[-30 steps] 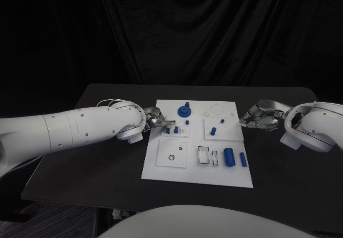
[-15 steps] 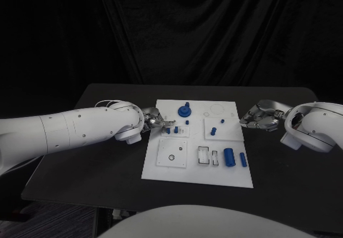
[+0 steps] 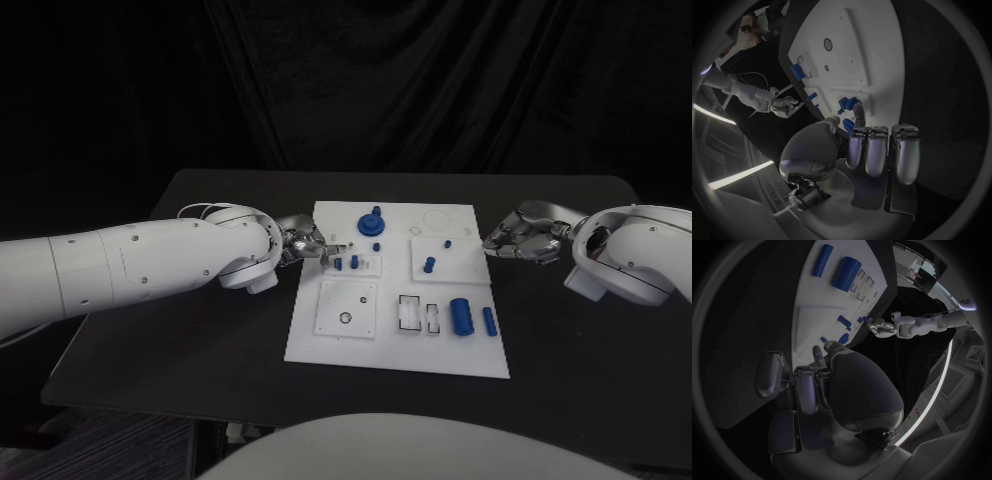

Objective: Assemble the parts on the task board

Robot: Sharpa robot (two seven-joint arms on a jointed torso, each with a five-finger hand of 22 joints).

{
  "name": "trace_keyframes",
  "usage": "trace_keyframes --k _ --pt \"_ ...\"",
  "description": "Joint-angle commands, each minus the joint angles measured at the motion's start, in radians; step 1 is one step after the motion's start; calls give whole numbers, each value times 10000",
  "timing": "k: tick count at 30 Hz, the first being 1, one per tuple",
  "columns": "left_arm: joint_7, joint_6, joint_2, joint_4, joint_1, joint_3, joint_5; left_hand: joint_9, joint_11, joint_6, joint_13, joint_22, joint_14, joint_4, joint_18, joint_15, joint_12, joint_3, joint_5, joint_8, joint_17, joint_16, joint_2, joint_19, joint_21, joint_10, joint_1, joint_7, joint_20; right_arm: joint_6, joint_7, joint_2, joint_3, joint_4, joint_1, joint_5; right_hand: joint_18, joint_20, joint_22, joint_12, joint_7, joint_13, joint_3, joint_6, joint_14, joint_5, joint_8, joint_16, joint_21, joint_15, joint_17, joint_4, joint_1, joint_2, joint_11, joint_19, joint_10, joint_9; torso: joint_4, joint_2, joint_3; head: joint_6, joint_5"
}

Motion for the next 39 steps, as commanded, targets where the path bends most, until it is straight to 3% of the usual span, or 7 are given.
trace_keyframes --k 1,7,12,17,22,27,39 --pt "-129 -11 -42 191 247 15 -161 23 -94 58 2630 2634 1056 20 -139 -69 27 -39 131 43 2634 -5 8 1051 -35 1035 180 -14 -104 35 -195 15 8 -14 -24 -45 86 -16 1569 -46 41 1919 44 22 663 64 -29 -51 -32 52 1707 1 87 30 63 -52 357 -10 -16 -17 8 0 -9" --pt "-415 507 -60 320 612 15 -33 32 -112 23 2630 2634 1056 14 -139 -90 27 26 371 25 2634 -5 32 1051 -35 1035 425 -28 -128 -6 -184 32 8 -35 -23 -45 86 -16 1569 -46 41 1919 44 22 663 64 -29 -51 -32 52 1707 1 87 30 63 -52 357 -10 -26 -43 44 0 16" --pt "-904 1178 27 268 752 15 56 18 -123 -22 2630 2634 1056 -18 -139 -105 27 156 793 -25 2634 -5 -35 1051 -35 1035 857 -35 -147 -29 -173 37 8 -38 -23 -45 84 -16 1571 -42 41 1926 46 27 667 64 -26 -45 -28 52 1717 2 85 22 63 -49 363 -8 -26 -21 45 0 6" --pt "-1451 1850 145 192 811 16 86 -33 -127 -71 2630 2634 1056 -52 -139 -110 27 295 865 -105 2634 -5 -92 1051 -35 1035 1201 -33 -151 -56 -150 25 8 -39 -22 -45 84 -15 1571 -41 39 1927 49 33 668 65 -22 -42 -27 52 1720 2 86 19 62 -48 364 -7 0 1 18 0 -8" --pt "-1900 2321 320 76 839 16 97 -81 -115 -75 2630 2634 1056 -11 -139 -106 27 323 739 -161 2634 -5 -137 1051 -35 1035 1281 -10 -150 -124 -83 32 8 -51 -23 -45 84 -15 1571 -41 39 1927 49 33 668 65 -22 -42 -27 52 1720 2 86 19 62 -48 364 -7 -18 2 22 0 16" --pt "-2032 2415 452 29 847 16 100 -149 -92 -22 2630 2634 1056 22 -139 -87 27 270 275 -221 2634 -5 -121 1051 -35 1035 1195 16 -131 -179 -34 29 8 -50 -23 -45 75 -15 1584 -29 32 1946 58 61 676 73 -7 -28 7 51 1740 -3 93 18 58 -28 383 0 -12 14 9 0 30" --pt "-1894 2272 679 -78 842 15 102 -160 -90 -9 2630 2634 1056 17 -139 -84 27 257 189 -229 2634 -5 -123 1051 -35 1035 1185 16 -129 -249 6 -9 8 -20 -23 -45 75 -16 1583 -25 28 1953 62 74 679 79 -1 -23 4 50 1747 -7 97 15 55 -29 390 3 1 36 1 0 -9"
